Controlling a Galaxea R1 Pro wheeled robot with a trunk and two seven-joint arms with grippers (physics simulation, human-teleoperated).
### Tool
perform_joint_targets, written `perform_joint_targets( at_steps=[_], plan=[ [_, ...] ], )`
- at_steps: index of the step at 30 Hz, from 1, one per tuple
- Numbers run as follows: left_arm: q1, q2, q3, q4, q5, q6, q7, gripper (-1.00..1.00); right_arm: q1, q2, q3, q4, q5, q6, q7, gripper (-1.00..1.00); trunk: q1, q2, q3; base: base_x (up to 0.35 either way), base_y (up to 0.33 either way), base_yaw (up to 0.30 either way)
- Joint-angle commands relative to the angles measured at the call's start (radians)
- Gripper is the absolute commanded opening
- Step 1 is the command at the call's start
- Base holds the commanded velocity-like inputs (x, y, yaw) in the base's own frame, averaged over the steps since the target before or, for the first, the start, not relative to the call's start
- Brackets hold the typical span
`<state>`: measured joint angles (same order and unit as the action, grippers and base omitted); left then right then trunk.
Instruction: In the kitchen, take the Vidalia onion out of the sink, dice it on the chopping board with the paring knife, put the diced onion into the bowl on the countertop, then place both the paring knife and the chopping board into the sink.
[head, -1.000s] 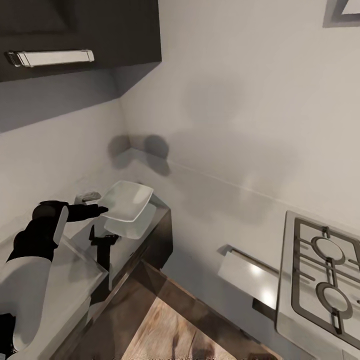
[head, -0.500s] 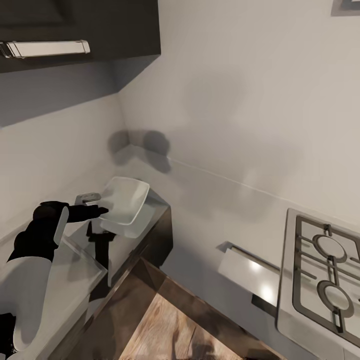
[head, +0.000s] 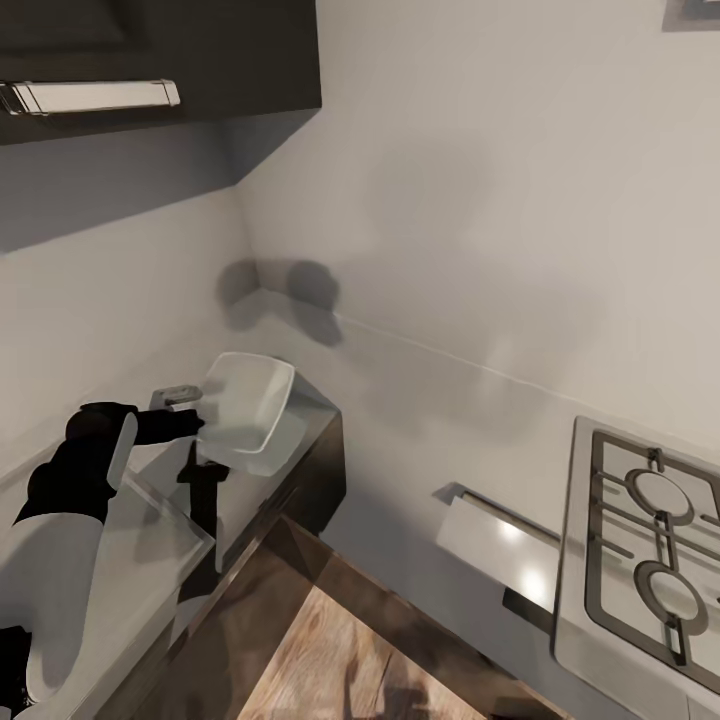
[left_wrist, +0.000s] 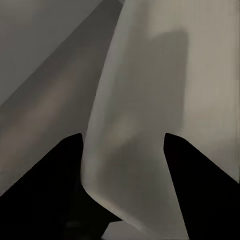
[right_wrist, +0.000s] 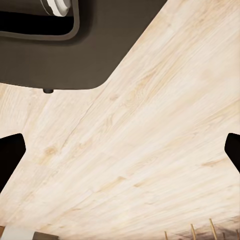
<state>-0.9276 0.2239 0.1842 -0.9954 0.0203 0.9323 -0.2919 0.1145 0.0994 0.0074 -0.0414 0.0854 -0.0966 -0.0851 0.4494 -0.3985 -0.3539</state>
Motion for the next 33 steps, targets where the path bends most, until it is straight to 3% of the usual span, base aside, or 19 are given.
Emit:
perform_joint_targets(
  at_steps=[1,12,20,21,25,28,33],
  plan=[
    [0.000,0.000,0.001,0.000,-0.013,0.003,-0.003,-1.00,0.001,0.000,0.000,-0.002,0.009,0.000,-0.005,1.00,0.001,-0.002,-0.002,0.000,0.000,0.000],
    [0.000,0.000,0.005,-0.026,-0.010,0.005,-0.004,-1.00,0.001,0.000,0.000,-0.002,0.010,0.000,-0.005,1.00,0.001,-0.002,-0.002,0.000,0.000,0.000],
    [0.000,0.000,0.007,-0.102,-0.005,0.015,-0.002,-1.00,0.001,0.000,0.000,-0.002,0.010,0.000,-0.005,1.00,0.001,-0.002,-0.002,0.000,0.000,0.000],
    [0.000,0.001,0.015,-0.209,-0.001,0.025,-0.001,-1.00,0.001,0.000,0.000,-0.002,0.009,0.000,-0.005,1.00,0.001,-0.002,-0.002,0.000,0.000,0.000],
    [0.000,0.003,0.024,-0.243,0.005,0.059,-0.001,-1.00,0.001,0.000,0.000,-0.002,0.010,0.000,-0.005,1.00,0.001,-0.002,-0.002,0.000,0.000,0.000],
    [0.000,0.003,0.063,-0.273,0.023,0.075,-0.001,-1.00,0.001,0.000,0.000,-0.002,0.010,-0.001,-0.005,1.00,0.001,-0.002,-0.002,0.000,0.000,0.000],
    [0.000,0.005,0.087,-0.300,0.056,0.079,0.000,-1.00,0.001,0.000,0.000,-0.002,0.010,-0.001,-0.005,1.00,0.001,-0.002,-0.002,0.000,0.000,0.000]
  ],
)
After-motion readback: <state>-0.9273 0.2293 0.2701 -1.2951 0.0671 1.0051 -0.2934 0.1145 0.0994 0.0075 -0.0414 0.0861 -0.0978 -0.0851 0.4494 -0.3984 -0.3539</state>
